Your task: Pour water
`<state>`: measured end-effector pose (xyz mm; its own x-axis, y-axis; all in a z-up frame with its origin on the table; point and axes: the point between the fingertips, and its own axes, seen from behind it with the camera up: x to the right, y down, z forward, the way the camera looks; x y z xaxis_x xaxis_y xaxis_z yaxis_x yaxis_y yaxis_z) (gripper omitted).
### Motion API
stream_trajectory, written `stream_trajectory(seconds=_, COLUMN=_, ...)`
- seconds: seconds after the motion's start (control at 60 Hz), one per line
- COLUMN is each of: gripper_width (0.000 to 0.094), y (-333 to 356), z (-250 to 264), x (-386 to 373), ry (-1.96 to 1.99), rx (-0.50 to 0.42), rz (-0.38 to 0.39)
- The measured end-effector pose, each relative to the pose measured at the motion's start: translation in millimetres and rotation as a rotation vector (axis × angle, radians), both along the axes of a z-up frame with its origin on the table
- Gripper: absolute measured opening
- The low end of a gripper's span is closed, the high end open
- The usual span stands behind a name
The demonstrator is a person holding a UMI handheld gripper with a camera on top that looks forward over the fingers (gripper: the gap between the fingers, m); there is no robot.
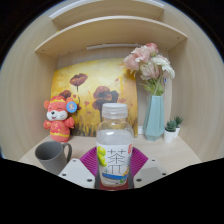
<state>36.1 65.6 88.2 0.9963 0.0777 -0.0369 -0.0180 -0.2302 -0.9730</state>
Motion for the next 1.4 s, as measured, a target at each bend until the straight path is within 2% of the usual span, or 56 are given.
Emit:
stream_trajectory(seconds=0.083, gripper_width=0.0387, y=-3, z=-22, x=0, ry=-0.032, rx=-0.03, rz=0.006)
stream_trajectory(seconds=0.117, gripper_width=0.0384, y=-3, z=-20, x=1, ry=-0.054, rx=-0.002, rz=0.012)
stream_trajectory(seconds=0.25, gripper_width=0.0386, y=-6, z=-19, x=2, ry=-0.051, rx=-0.005, rz=-0.004)
stream_trajectory(seconds=0.333, gripper_width=0.0424, y=-6, z=-19, x=2, ry=-0.046, rx=-0.012, rz=-0.01)
stream_trajectory(seconds=0.517, gripper_width=0.0577, y=-10, z=-24, x=6, ry=-0.058, rx=-0.014, rz=-0.033)
stream_trajectory(seconds=0.65, gripper_width=0.0787, y=-24, z=-33, x=15, ry=-0.08, rx=-0.054, rz=-0.071)
stream_trajectory(seconds=1.083, gripper_width=0.0803, y=-168, z=-46, x=-10, ry=0.007, rx=-0.175, rz=-0.071)
stream_trajectory(seconds=1.233, gripper_width=0.0807, y=-208, z=-34, x=-20, ry=-0.006, rx=-0.172, rz=-0.072)
stream_trajectory(seconds=1.4, gripper_width=0.0808, y=-235, z=-4, x=-25, ry=-0.041, rx=-0.11, rz=-0.066)
